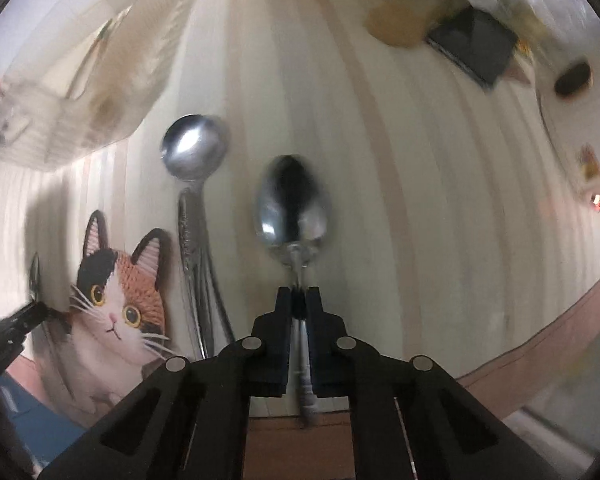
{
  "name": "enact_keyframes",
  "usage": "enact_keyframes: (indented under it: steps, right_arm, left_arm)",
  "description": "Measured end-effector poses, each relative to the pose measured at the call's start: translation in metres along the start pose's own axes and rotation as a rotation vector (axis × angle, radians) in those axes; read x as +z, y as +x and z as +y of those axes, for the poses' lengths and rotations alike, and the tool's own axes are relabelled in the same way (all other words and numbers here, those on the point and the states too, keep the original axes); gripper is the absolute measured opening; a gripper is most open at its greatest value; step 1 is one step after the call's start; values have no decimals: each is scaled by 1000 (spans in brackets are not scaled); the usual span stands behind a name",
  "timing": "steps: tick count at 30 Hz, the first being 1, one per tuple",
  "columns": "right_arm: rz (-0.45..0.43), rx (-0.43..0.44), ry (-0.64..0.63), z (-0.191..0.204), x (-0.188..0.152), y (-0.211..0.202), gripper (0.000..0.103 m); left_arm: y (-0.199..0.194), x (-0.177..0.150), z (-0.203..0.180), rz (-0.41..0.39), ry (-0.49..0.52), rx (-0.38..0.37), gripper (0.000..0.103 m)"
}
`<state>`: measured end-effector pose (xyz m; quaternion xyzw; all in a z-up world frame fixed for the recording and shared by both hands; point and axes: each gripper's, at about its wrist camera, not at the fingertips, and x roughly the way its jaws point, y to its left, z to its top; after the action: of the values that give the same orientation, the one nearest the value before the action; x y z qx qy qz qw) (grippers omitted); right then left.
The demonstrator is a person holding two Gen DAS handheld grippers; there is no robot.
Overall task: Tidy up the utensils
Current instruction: 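Grasp a silver spoon by its handle with the right tool while the left tool grasps another spoon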
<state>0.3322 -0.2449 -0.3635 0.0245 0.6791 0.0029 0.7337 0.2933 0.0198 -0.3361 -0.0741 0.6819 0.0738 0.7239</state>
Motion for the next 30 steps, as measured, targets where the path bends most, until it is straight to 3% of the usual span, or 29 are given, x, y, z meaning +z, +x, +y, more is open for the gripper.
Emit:
enact_keyframes:
  steps: [6,11,22,30]
  right_arm:
    - [11,-20,-25,-13,-9,2,7]
    - [20,-56,-40,-2,-14,5,8]
    - [31,-46,-30,-13,-4,4,8]
    - [-2,-40,-9,-11,-18,2,7]
  left_arm:
    - [5,6,-13,-19,11,4,4]
    - [2,-8,-10,-27,5,-8,4]
    - [-4,-7,8,-29,4,-18,5]
    - [-3,-9,2,-49,49,0,4]
